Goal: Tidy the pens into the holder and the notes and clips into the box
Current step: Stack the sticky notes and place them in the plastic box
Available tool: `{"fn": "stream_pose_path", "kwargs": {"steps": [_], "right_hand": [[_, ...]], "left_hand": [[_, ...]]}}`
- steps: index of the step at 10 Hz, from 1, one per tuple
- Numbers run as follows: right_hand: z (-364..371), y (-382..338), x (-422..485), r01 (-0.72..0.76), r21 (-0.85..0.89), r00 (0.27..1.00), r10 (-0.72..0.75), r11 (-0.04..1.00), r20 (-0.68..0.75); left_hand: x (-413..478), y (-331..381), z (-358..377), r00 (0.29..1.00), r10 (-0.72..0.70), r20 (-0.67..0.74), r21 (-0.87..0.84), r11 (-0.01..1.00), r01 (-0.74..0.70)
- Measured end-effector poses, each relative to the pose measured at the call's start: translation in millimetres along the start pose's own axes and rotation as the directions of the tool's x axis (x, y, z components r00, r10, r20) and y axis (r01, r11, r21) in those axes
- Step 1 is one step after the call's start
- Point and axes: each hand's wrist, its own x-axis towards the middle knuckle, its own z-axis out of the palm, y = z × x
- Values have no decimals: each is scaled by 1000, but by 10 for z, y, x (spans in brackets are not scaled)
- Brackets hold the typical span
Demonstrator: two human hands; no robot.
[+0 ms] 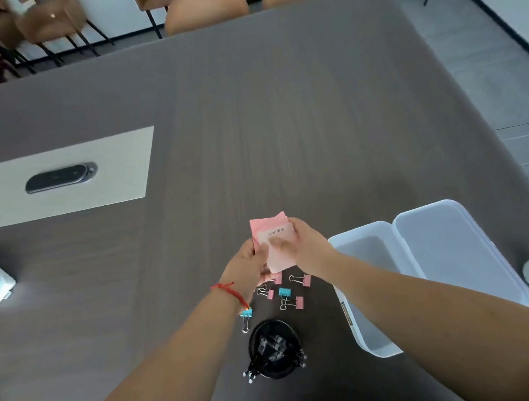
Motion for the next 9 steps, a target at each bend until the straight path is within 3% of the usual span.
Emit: {"fn": "stream_pose_path", "kwargs": {"steps": [2, 3, 4, 5, 6, 7, 8, 9], "right_hand": [[-605, 457, -247, -65, 224, 982, 103, 972, -159], [-844, 740, -327, -112, 283, 967, 170, 953, -190], [-972, 978, -352, -157, 284, 959, 215, 946, -185], [-992, 1166, -303, -207, 239, 957, 247, 949, -152], [-957, 1235, -260, -255, 173, 945, 283, 951, -165], [-890, 1269, -196, -304, 62, 936, 310, 951, -166], [-820, 1278, -120, -337, 42, 930, 340, 940, -143], [-754, 1315, -64, -348, 11, 933, 348, 937, -96]], "left_hand": [[51, 156, 806, 983, -7, 182, 101, 995, -12], [124, 176, 1195, 971, -80, 224, 205, 978, 33], [228, 116, 1461, 975, -151, 164, 292, 951, 99], [299, 24, 1580, 969, -240, 64, 188, 956, 225], [294, -9, 1625, 952, -303, 44, 200, 936, 289], [352, -57, 1600, 952, -304, -30, 296, 907, 299], [381, -46, 1537, 936, -352, -27, 244, 905, 348], [324, 10, 1537, 924, -382, -39, 85, 920, 384]]}}
